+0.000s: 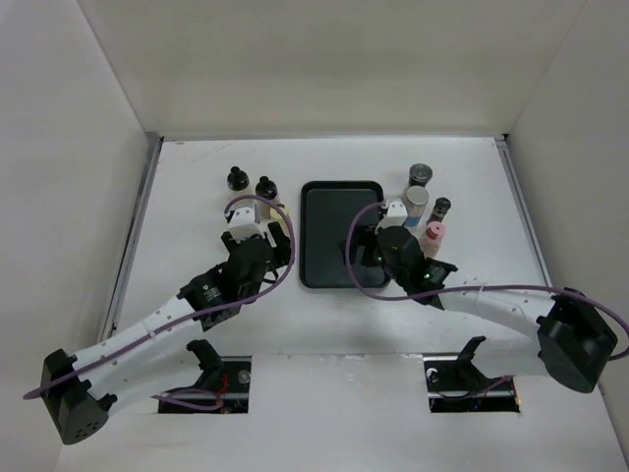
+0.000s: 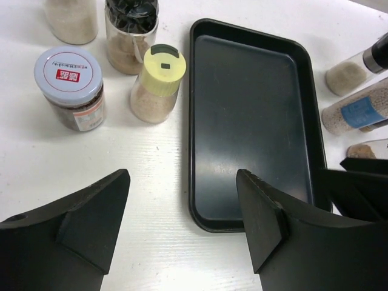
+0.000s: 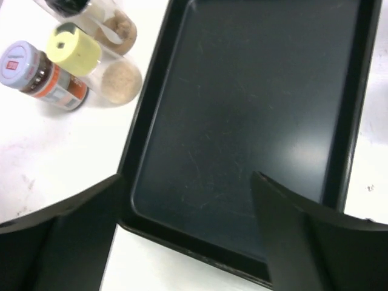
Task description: Organize the condiment bottles
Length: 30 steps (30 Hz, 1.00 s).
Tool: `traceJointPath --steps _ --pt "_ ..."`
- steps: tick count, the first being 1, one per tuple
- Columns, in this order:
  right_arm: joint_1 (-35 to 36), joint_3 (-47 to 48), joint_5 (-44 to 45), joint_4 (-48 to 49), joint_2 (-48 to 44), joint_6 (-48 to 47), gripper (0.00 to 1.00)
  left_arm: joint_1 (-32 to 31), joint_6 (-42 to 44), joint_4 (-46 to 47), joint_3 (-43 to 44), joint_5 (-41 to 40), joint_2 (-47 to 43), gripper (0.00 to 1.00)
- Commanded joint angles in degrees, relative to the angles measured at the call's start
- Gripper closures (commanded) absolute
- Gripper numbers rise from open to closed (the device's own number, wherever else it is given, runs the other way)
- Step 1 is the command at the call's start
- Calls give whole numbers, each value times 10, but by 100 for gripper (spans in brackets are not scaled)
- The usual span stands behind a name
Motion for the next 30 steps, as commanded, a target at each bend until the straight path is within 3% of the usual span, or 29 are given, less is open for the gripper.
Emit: traceJointPath --steps 1,3,5,9,12,15,19,21,30 --pt "-2 -30 -6 71 -38 -5 7 10 -4 3 16 -8 -16 30" --pt "-4 -38 -12 82 -49 -5 12 20 0 4 17 -13 -28 30" --pt "-5 -44 -17 92 -51 -4 29 36 5 -4 28 -17 -31 29" --pt "-3 -42 -18 96 -44 -5 76 71 20 -33 58 -44 -36 24" --pt "-3 -42 -18 96 -37 -5 87 124 23 -55 79 -55 -29 17" --pt "-9 -45 -18 96 -35 -5 80 176 24 -70 101 -38 -8 15" --pt "-18 -53 -21 113 -35 -2 44 240 32 -54 108 9 39 14" --pt "-18 -53 -27 113 -29 -2 35 263 35 -36 109 42 74 14" --pt "-23 -52 -30 116 -11 -3 22 287 43 61 117 105 232 15"
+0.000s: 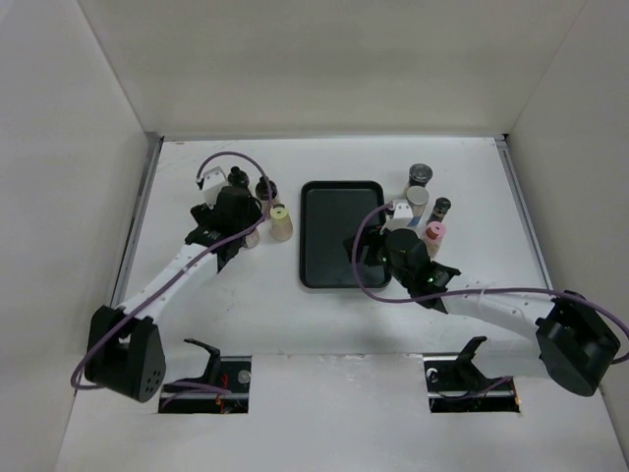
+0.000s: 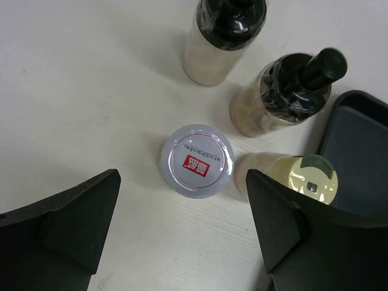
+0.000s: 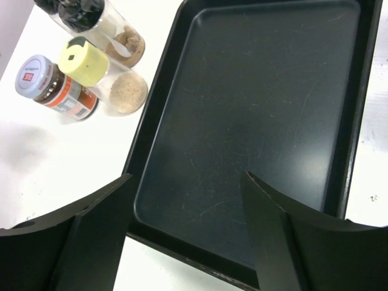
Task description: Organize the condiment bottles
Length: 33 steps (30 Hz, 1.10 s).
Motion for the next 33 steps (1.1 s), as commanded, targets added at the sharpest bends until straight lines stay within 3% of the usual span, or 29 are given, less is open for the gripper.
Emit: traceJointPath --steps 1,15,18,20,23,29,33 --pt "-4 3 -8 35 11 -2 21 -2 13 58 23 26 36 16" --pt "-10 5 -13 40 31 -5 18 10 20 111 39 16 163 21" --pt "-11 3 -14 40 23 -5 18 10 20 120 30 16 166 32" --pt "-16 -2 -13 40 17 -5 18 10 19 126 14 7 151 51" --pt "-25 -6 -14 40 6 -4 18 12 18 125 -10 -16 97 66" --pt "-32 -24 -10 64 -12 2 14 -31 30 98 -16 -62 -74 70" --pt "-45 -37 -6 74 -28 16 12 -104 46 99 46 -82 -96 70"
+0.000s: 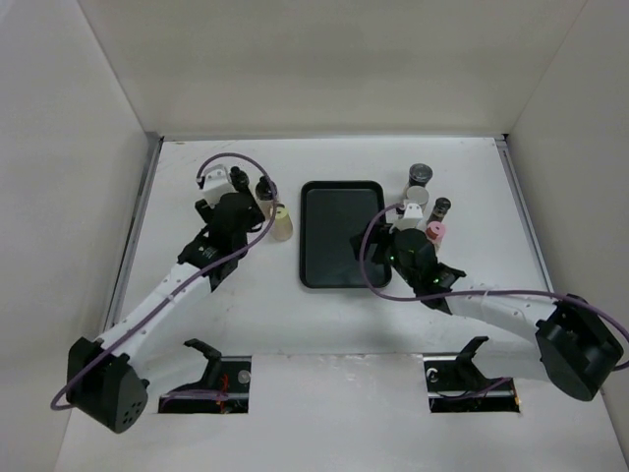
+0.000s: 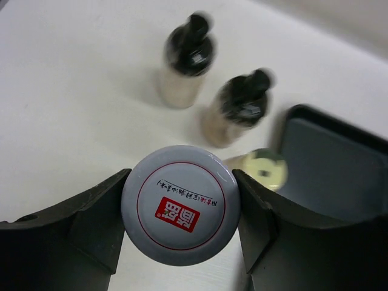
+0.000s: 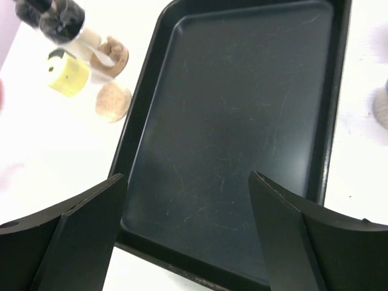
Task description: Organize the condiment bottles
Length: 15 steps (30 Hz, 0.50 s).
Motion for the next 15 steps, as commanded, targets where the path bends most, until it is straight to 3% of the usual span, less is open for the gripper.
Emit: traceJointPath --steps 1,6,7,9,11,15 --pt "-15 -12 6 51 -23 17 12 -66 17 70 86 -32 -6 70" --pt "-37 -26 7 57 -33 29 19 -125 50 126 186 -8 124 69" --pt "-38 -28 7 57 -38 29 25 -128 54 140 206 3 154 69" --pt "-38 -32 8 59 -43 29 49 -129 58 164 247 21 224 69" --pt "-40 -33 10 58 -45 29 61 -125 56 172 289 39 288 69" --pt "-41 -35 12 58 -54 27 60 -121 57 183 353 59 386 69"
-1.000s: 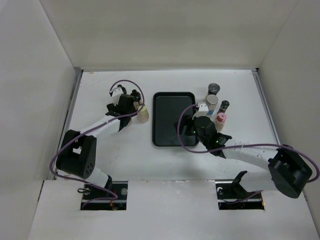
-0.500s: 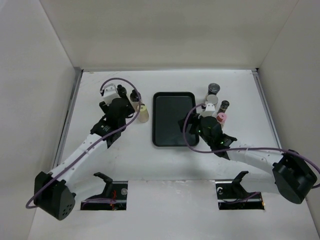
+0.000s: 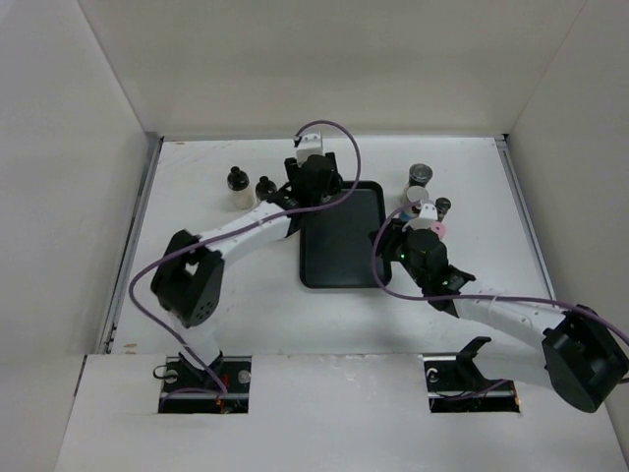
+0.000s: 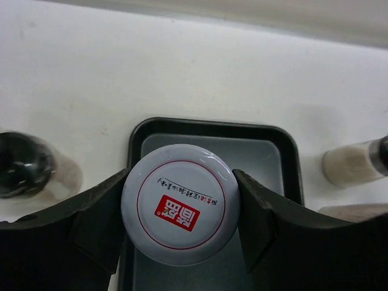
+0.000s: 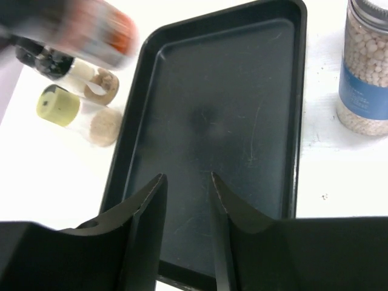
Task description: Organize the condiment bottles
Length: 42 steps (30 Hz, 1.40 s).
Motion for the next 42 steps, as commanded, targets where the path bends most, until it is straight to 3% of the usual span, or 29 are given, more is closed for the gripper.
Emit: traceJointPath --steps 1,7,18,22,25,29,32,38,42 --pt "-4 -6 8 43 -17 2 57 8 11 71 66 17 31 69" --pt "-4 -7 8 43 -18 2 48 16 13 69 121 27 119 69" --pt "-10 -8 8 43 -11 1 45 40 28 67 145 17 191 66" --pt "-7 -4 8 43 -5 0 44 41 35 74 145 13 200 61" --pt "-9 -3 5 43 -1 0 44 39 35 75 145 11 201 48" --pt "-7 -3 6 43 -5 -1 41 31 41 91 126 11 175 27" --pt "-10 -4 5 43 -5 -1 41 27 45 97 117 19 145 20" --pt "-16 -11 8 43 -19 -1 41 18 51 96 82 41 48 18" --pt "-14 -12 9 43 -29 -2 55 16 44 97 -21 33 -59 22"
